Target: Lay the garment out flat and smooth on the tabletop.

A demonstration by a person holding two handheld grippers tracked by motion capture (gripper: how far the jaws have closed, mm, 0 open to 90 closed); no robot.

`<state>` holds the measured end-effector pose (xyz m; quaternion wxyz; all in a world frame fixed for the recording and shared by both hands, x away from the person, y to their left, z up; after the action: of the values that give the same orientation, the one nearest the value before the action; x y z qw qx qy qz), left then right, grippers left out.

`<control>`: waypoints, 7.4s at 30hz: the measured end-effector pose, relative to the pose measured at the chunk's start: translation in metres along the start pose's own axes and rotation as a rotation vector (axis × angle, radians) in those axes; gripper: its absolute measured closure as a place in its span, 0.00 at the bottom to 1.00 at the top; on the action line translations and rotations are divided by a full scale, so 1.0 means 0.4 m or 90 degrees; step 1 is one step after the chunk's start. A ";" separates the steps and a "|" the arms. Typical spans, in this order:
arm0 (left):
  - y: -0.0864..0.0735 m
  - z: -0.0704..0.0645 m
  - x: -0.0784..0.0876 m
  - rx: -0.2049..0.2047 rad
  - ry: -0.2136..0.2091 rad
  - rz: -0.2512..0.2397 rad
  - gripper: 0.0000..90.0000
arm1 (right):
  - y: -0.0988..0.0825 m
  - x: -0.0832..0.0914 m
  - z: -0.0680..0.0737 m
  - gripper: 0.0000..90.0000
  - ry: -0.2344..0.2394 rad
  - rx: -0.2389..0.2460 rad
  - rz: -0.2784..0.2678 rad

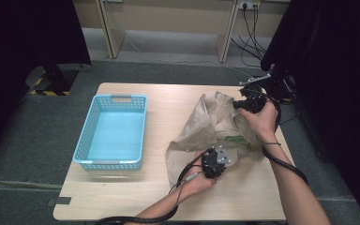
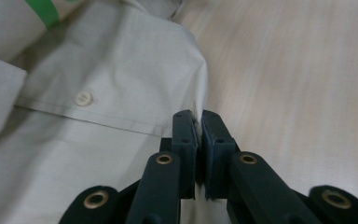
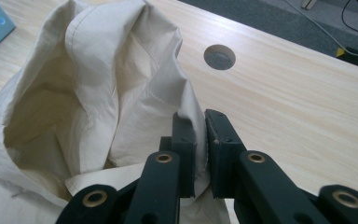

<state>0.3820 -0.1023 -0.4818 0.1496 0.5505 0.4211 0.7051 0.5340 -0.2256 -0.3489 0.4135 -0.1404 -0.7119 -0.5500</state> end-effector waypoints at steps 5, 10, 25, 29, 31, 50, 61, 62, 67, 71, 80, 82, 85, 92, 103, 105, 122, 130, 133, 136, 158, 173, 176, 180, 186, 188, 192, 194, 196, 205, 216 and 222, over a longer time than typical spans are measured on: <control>0.013 -0.031 0.081 -0.011 -0.015 -0.036 0.95 | 0.011 0.021 -0.010 0.93 -0.004 0.001 -0.009; 0.012 -0.078 0.167 -0.038 -0.028 -0.060 0.95 | 0.016 0.032 -0.024 0.93 -0.009 0.008 -0.009; -0.008 -0.092 0.178 -0.026 -0.041 -0.048 0.94 | 0.016 -0.013 -0.013 0.63 -0.021 0.040 0.005; -0.017 -0.076 0.156 -0.013 -0.040 -0.035 0.93 | 0.009 0.019 -0.015 0.60 -0.035 0.056 0.001; -0.019 -0.070 0.152 -0.006 -0.037 -0.035 0.93 | -0.004 0.037 -0.017 0.59 -0.035 0.061 0.007; -0.002 -0.041 0.183 0.021 0.002 -0.101 0.50 | -0.311 -0.047 -0.096 0.57 -0.022 -0.022 0.128; -0.011 0.105 0.150 0.018 0.153 -0.030 0.42 | -0.354 -0.109 -0.090 0.60 -0.022 -0.044 0.151; -0.015 0.116 0.137 0.015 0.157 -0.018 0.40 | -0.357 -0.112 -0.088 0.61 -0.021 -0.045 0.151; -0.037 0.145 0.077 0.021 0.156 0.026 0.38 | -0.362 -0.123 -0.082 0.72 -0.007 -0.055 0.143; -0.052 0.150 0.054 0.022 0.158 0.040 0.37 | -0.364 -0.122 -0.082 0.83 -0.003 -0.055 0.134; -0.059 0.145 0.046 0.011 0.156 0.051 0.38 | -0.362 -0.122 -0.091 0.98 -0.004 -0.053 0.118; -0.061 0.143 0.043 0.008 0.157 0.054 0.38 | -0.351 -0.116 -0.083 0.98 0.004 -0.047 0.102; -0.061 0.143 0.041 0.009 0.158 0.052 0.39 | -0.318 -0.093 -0.065 0.98 0.020 -0.028 0.060; -0.069 0.150 0.035 0.017 0.164 0.063 0.42 | -0.229 -0.011 -0.035 0.98 0.057 -0.025 -0.035; -0.073 0.165 0.034 0.038 0.168 0.080 0.55 | -0.208 0.131 -0.225 0.98 -0.021 -0.103 -0.099; -0.072 0.169 0.034 0.041 0.174 0.083 0.56 | -0.215 0.138 -0.261 0.98 -0.037 -0.121 -0.095; -0.075 0.177 0.039 0.042 0.188 0.075 0.53 | -0.370 0.111 -0.231 0.80 -0.056 -0.073 0.029; -0.035 0.070 0.128 0.021 0.090 -0.025 0.41 | -0.485 0.129 -0.090 0.80 0.052 -0.021 0.060; -0.028 0.009 0.159 0.006 0.032 -0.051 0.36 | -0.508 0.132 -0.052 0.79 0.080 -0.019 0.062; -0.025 -0.050 0.166 -0.008 -0.017 -0.056 0.33 | -0.522 0.132 -0.021 0.75 0.096 -0.022 0.062; -0.003 -0.081 0.092 -0.042 -0.008 -0.027 0.90 | -0.519 0.124 0.033 0.72 0.118 -0.013 0.046; 0.036 0.077 0.138 0.104 0.034 -0.084 0.92 | -0.481 0.137 0.083 0.68 0.140 0.060 0.015; 0.031 0.093 0.133 0.114 0.041 -0.075 0.92 | -0.470 0.136 0.098 0.68 0.143 0.082 0.008; 0.027 0.098 0.126 0.118 0.042 -0.068 0.92 | -0.449 0.119 0.123 0.69 0.144 0.113 0.007; 0.026 0.096 0.121 0.112 0.047 -0.064 0.92 | -0.441 0.060 0.157 0.72 0.152 0.164 0.044; 0.025 0.097 0.119 0.110 0.049 -0.061 0.92 | -0.441 0.046 0.167 0.72 0.148 0.185 0.054; 0.025 0.098 0.117 0.110 0.051 -0.060 0.92 | -0.443 0.016 0.180 0.73 0.149 0.209 0.077; 0.024 0.098 0.117 0.109 0.051 -0.058 0.92 | -0.447 0.003 0.180 0.76 0.154 0.210 0.082; 0.023 0.098 0.117 0.108 0.053 -0.056 0.92 | -0.447 -0.006 0.177 0.82 0.154 0.218 0.083; 0.023 0.103 0.117 0.108 0.059 -0.056 0.91 | -0.467 0.006 0.179 1.00 0.165 0.238 0.083; 0.022 0.108 0.115 0.112 0.061 -0.053 0.92 | -0.433 0.022 0.171 0.78 0.151 0.268 0.027; 0.023 0.105 0.111 0.109 0.060 -0.052 0.92 | -0.438 -0.017 0.170 0.77 0.162 0.288 0.056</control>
<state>0.4067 -0.0596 -0.4444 0.1104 0.5099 0.5087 0.6848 0.3939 -0.2249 -0.4746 0.5442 -0.0050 -0.7521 -0.3716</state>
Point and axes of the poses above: each handheld gripper's, and its own axes: x roughly backward along the jaws, y roughly out of its top, z roughly to its left, the point moved 4 cm from there along -x, roughly forward along the jaws, and after that the axes turned 2 degrees about -z, right-handed, at the moved point
